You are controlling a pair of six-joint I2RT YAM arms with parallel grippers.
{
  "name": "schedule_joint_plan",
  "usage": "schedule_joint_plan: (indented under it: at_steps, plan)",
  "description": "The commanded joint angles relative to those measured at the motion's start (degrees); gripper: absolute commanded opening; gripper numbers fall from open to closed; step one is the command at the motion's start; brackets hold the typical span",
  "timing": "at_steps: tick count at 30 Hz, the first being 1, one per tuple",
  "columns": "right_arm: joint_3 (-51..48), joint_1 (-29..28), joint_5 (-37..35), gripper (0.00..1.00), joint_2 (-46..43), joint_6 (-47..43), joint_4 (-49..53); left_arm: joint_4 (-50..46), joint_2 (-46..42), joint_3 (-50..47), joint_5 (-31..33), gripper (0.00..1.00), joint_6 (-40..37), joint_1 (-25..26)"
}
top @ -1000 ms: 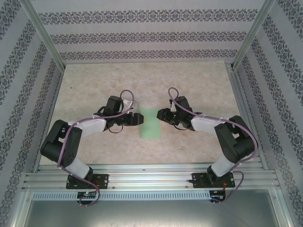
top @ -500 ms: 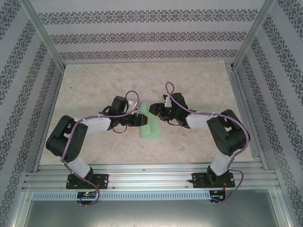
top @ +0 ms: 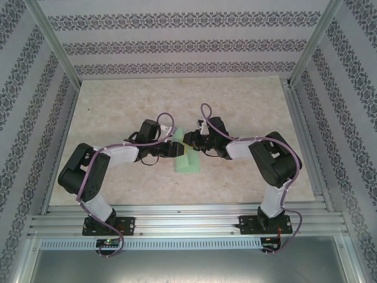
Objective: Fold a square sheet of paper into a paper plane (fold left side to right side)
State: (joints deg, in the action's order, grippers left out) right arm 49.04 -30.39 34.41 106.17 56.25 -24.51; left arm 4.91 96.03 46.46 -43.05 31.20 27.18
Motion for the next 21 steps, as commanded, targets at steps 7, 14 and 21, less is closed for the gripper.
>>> schedule_joint_plan:
  at_steps: [7, 14, 21]
  plan:
    - [0.14, 0.89, -2.62, 0.03, -3.05, -6.07, 5.95, -6.46, -6.11, 1.88, 5.84, 0.55, -3.37, 0.79]
    - [-0.87, 2.79, -4.79, 0.04, -4.56, -9.33, 10.08, -19.13, -6.12, 3.71, 21.47, 0.6, -2.0, 0.6]
    - [-1.13, 3.3, -6.19, 0.05, -5.27, -11.34, 13.56, -14.34, 0.12, 4.57, 19.95, 0.64, 2.63, 1.85]
